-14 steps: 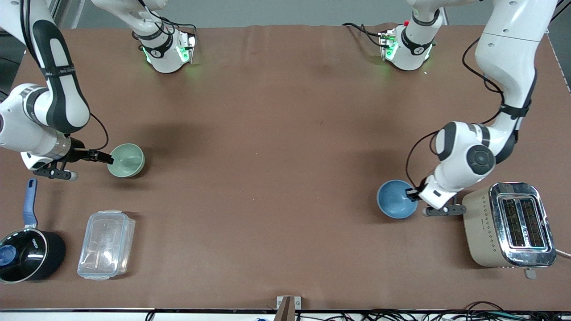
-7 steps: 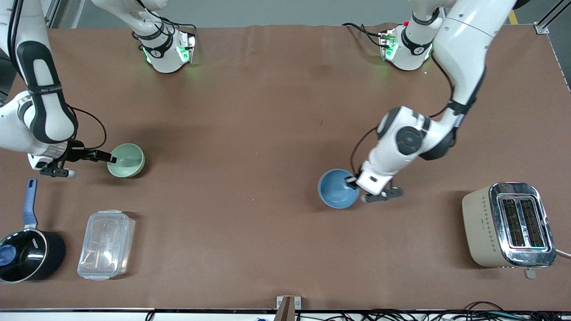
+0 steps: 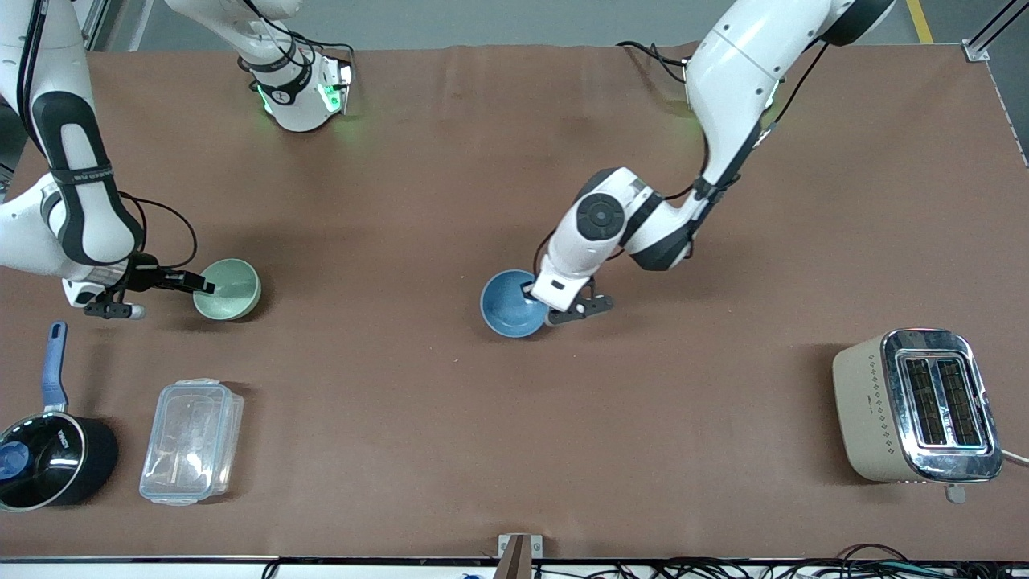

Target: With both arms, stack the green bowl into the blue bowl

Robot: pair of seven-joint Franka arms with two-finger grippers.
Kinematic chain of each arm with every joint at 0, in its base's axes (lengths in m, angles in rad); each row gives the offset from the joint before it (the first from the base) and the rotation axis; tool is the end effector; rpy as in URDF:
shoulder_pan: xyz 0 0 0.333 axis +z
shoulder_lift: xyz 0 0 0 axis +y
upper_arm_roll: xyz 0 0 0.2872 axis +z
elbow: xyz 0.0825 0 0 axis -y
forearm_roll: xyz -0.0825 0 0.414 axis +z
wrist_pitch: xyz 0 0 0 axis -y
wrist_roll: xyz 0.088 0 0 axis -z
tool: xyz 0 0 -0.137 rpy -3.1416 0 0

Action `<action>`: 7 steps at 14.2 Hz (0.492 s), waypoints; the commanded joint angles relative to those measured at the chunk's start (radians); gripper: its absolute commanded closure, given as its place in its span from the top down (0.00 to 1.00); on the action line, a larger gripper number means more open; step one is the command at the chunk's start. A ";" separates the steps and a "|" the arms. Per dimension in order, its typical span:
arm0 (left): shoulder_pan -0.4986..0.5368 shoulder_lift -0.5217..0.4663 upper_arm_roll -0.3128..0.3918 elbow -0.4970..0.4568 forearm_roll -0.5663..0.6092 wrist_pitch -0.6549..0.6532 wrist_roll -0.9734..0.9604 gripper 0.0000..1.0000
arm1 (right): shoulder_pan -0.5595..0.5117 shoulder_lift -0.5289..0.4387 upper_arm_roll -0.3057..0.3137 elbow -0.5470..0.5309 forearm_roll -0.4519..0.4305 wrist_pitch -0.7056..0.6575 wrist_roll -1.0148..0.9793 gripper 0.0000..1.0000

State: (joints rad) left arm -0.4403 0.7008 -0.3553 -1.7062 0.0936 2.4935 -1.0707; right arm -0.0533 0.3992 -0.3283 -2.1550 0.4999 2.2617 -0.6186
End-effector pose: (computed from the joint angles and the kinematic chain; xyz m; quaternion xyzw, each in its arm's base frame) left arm 0.4949 -0.4869 0.1450 0.9837 0.1469 -0.0250 0.1004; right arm 0.5046 -0.1913 0.1225 -0.9850 0.0623 0.0562 0.1507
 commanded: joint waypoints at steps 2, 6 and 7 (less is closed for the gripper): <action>-0.063 0.078 0.032 0.105 0.026 0.001 -0.046 0.00 | 0.009 -0.017 0.002 -0.019 0.029 -0.004 -0.023 0.02; -0.080 0.091 0.042 0.120 0.028 0.001 -0.046 0.78 | 0.018 -0.078 0.011 -0.013 0.029 -0.057 -0.006 0.00; -0.078 0.079 0.048 0.122 0.031 -0.005 -0.040 1.00 | 0.018 -0.100 0.021 -0.011 0.028 -0.071 0.011 0.00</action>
State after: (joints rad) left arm -0.5056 0.7772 -0.3265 -1.6130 0.0963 2.4950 -1.0979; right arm -0.0390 0.3784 -0.3189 -2.1468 0.5080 2.2279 -0.6187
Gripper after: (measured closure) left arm 0.696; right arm 0.952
